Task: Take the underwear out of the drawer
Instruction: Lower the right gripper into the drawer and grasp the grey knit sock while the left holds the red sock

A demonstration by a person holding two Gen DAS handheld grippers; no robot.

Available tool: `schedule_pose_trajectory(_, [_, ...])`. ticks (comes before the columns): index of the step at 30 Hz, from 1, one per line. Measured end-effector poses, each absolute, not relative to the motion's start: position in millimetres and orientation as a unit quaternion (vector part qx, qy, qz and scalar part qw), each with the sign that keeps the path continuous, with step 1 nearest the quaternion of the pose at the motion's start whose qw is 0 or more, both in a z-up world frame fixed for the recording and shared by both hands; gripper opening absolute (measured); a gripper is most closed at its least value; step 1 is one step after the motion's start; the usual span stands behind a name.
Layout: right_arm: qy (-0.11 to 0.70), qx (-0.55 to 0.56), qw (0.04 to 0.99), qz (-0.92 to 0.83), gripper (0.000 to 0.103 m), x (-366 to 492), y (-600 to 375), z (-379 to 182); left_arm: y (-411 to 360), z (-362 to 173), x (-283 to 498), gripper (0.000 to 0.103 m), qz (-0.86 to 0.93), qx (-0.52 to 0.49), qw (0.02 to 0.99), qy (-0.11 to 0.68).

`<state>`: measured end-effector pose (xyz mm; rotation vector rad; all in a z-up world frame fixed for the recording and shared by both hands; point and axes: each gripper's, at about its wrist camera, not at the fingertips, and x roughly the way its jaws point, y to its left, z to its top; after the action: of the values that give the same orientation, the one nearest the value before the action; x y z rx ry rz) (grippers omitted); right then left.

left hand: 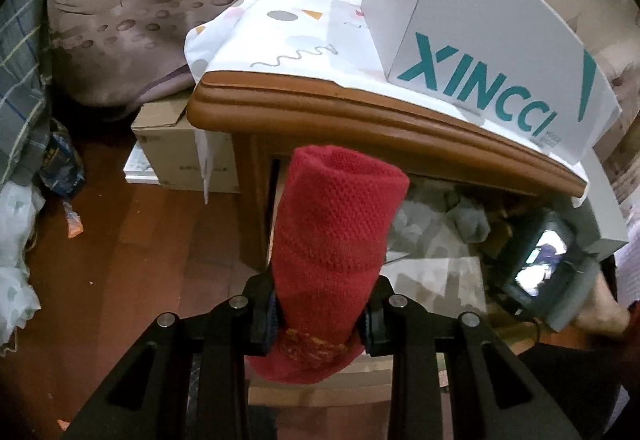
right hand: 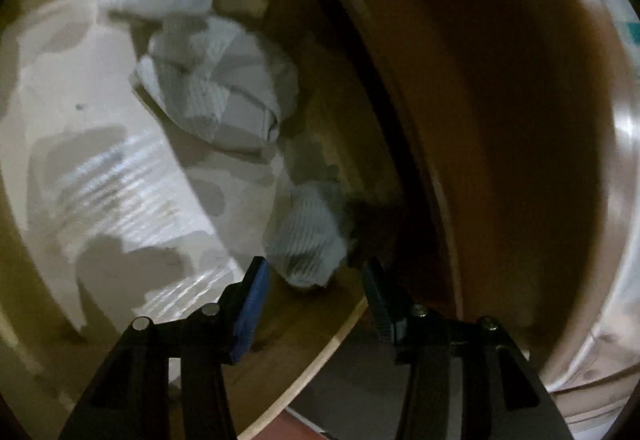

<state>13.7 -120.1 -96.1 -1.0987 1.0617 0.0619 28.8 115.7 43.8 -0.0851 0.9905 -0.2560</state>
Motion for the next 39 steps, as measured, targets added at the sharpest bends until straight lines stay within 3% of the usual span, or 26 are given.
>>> schedule_pose_trajectory(26, [0.505,-0.505,0.700,0.006,0.049,66.9,-138.2,-150.9,110.9,43.3,28.4,0.028,-0.139,-0.036,0.869,0.474])
schedule_pose_trajectory(28, [0.505,-0.504,0.701,0.004,0.046,67.5,-138.4,-151.5,110.8,43.2,29.0,0.028,-0.137,-0.036,0.869,0.474])
schedule_pose_trajectory(34, [0.518,-0.472,0.714,0.021,0.025,62.3,-140.3,-146.4,111.1,42.2,28.8,0.028,-0.135,-0.036,0.869,0.475])
schedule_pose_trajectory(39, [0.556,-0.401,0.724,0.075,0.024,53.6,-141.8,-126.8,113.0,43.8,28.1,0.028,-0.137,-0.040,0.869,0.473])
